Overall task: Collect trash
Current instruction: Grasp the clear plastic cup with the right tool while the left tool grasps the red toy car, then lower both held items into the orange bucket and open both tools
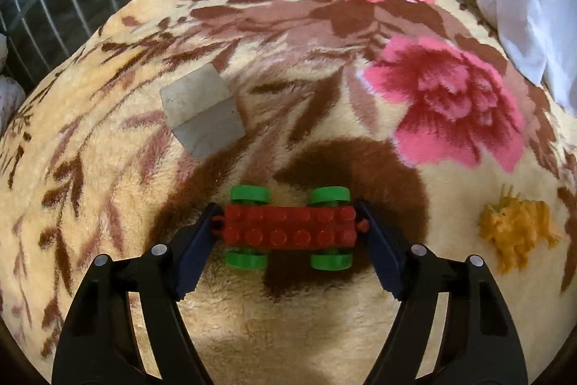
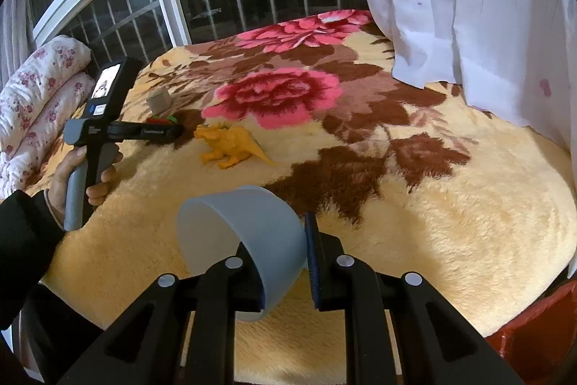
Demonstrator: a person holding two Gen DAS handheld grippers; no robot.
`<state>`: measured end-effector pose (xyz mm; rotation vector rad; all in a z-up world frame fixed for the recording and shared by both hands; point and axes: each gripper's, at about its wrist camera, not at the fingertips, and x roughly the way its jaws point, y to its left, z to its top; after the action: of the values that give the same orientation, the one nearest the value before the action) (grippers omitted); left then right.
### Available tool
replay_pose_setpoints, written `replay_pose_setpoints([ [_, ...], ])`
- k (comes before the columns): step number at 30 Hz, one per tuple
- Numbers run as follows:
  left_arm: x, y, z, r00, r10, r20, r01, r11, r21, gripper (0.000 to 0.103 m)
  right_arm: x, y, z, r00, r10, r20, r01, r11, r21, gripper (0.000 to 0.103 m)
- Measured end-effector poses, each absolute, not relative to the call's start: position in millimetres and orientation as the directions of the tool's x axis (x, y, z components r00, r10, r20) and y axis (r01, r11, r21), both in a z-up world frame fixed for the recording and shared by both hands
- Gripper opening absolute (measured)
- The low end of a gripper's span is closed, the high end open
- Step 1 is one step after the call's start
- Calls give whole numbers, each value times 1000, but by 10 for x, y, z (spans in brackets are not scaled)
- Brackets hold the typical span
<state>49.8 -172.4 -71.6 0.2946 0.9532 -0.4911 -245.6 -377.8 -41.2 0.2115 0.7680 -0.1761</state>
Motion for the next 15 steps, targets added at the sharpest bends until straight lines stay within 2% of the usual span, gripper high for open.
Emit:
replay_pose_setpoints([
  [6, 335, -1649, -601, 489, -301, -819, 525, 851, 0, 74, -2444, -3749, -377, 709, -71, -702, 228, 965, 132, 16],
  [15, -459, -1240, -256, 560, -278, -780, 506, 861, 56, 74, -2521, -3325, -187, 730, 17, -683, 136, 976, 169, 16],
])
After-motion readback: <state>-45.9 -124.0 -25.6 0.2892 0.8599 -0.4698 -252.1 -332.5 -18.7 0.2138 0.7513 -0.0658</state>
